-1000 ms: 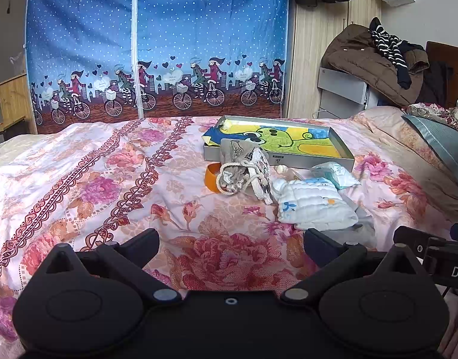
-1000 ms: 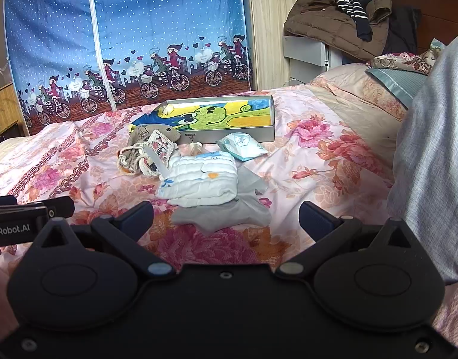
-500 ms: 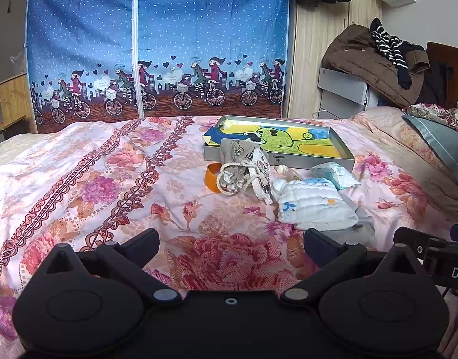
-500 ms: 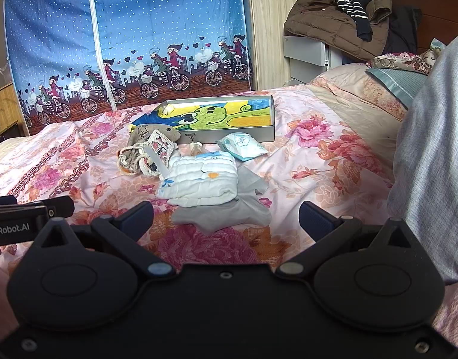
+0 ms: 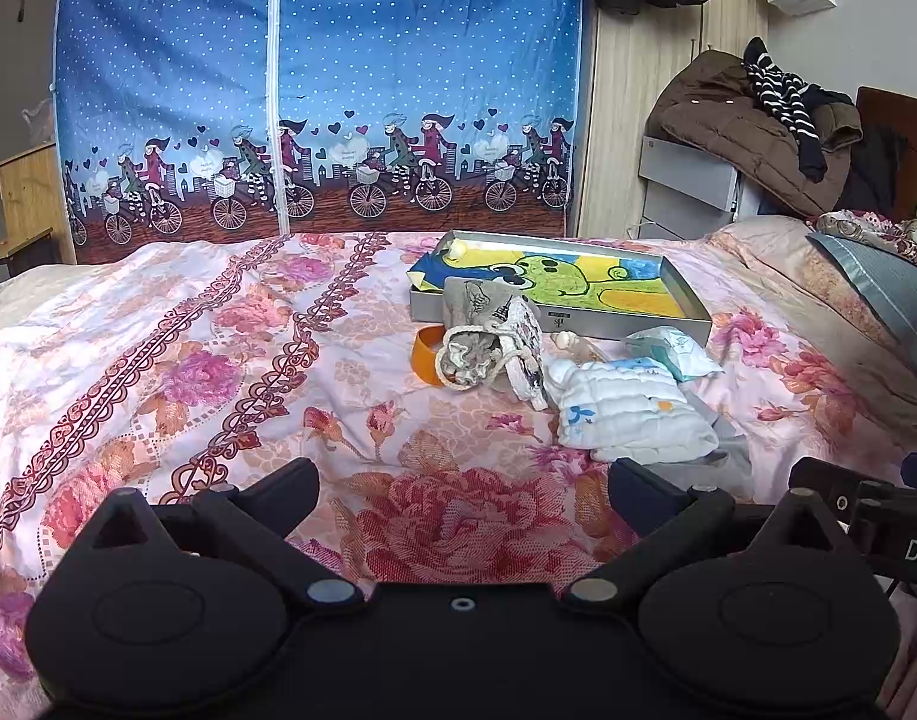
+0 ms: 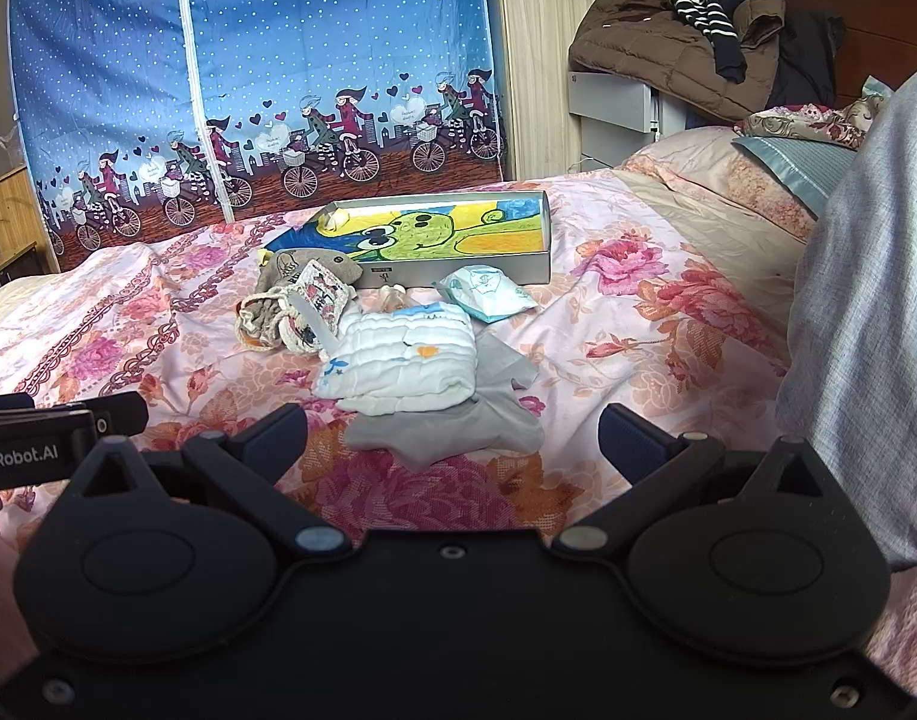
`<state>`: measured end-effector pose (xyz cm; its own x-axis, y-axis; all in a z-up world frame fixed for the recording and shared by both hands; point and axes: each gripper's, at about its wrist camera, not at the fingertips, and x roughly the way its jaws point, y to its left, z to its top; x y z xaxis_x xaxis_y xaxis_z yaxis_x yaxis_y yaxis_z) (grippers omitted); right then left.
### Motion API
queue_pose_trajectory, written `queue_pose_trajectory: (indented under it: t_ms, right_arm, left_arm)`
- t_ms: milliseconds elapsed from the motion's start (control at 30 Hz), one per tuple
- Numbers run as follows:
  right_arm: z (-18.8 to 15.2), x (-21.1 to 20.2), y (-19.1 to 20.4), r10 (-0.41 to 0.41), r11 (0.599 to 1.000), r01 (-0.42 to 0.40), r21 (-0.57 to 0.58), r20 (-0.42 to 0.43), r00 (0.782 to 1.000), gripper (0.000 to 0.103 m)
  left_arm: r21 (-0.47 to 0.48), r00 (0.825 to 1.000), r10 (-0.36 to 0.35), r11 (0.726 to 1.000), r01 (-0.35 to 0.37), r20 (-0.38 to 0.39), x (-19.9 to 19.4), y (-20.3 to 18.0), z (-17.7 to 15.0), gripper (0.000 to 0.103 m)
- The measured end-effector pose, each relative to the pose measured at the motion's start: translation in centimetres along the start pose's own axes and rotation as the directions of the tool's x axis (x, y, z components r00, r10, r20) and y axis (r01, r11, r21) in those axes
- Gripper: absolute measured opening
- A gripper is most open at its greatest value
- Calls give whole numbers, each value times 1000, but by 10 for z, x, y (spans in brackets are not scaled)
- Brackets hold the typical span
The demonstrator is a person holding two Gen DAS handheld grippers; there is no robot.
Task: Organize soft objects
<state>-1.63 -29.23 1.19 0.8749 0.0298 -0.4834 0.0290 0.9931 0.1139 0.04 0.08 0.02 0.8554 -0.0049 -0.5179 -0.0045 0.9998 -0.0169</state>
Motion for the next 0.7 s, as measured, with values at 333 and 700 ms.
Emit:
queue_pose_trajectory:
  t_ms: [333, 700]
  right_arm:
    - [0, 0, 0, -1, 1000, 1, 0, -2, 1000, 103]
    - [-4, 3, 3, -7, 1000, 7, 0, -18, 1000, 103]
  left_arm:
    - [-1, 1000, -1, 1000, 1, -1, 0, 0, 0, 102]
    - [-18, 1000, 6, 1000, -6, -17, 1, 1, -3, 102]
